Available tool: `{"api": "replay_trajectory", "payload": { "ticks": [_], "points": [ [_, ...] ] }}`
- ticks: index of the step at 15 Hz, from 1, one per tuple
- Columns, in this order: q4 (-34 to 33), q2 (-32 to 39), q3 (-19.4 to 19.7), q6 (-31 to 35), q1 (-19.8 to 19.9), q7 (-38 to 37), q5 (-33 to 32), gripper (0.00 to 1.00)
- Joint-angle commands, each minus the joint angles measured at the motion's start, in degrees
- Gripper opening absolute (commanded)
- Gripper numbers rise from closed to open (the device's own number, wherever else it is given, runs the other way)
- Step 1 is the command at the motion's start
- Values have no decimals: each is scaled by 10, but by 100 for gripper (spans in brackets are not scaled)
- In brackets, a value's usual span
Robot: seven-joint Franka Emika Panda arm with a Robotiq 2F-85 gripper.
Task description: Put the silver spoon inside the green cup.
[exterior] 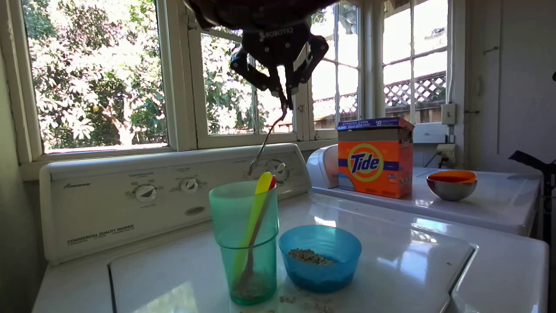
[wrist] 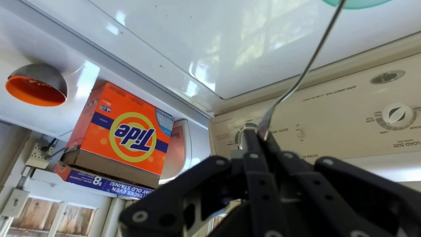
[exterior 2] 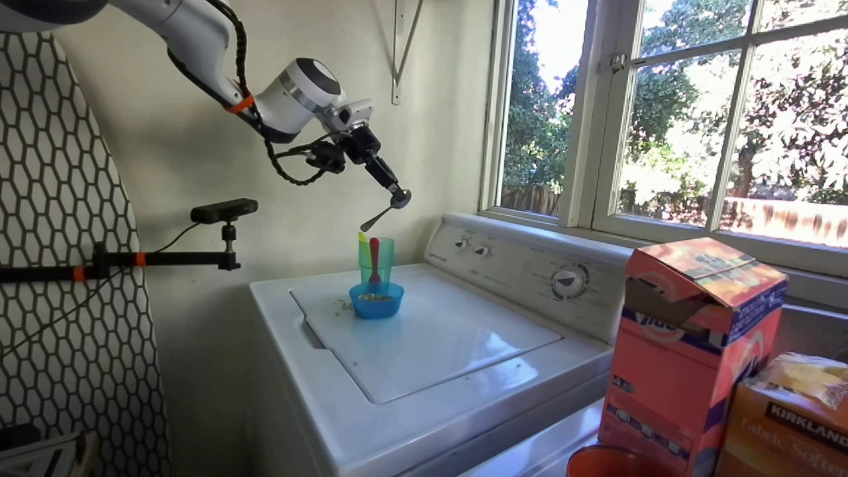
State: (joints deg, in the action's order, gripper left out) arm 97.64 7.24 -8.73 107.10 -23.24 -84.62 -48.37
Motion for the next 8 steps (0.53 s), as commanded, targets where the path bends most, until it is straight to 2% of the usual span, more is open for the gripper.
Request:
{"api": "replay_trajectory", "payload": {
  "ticks": [1,3,8],
  "points": [
    [-3,17,-28,-7,3,-16,-81,1],
    [-8,29,-38,-15,-3,-22,-139,1],
    [-14,60,-60,-24,-9,-14,-202,1]
  ]
}}
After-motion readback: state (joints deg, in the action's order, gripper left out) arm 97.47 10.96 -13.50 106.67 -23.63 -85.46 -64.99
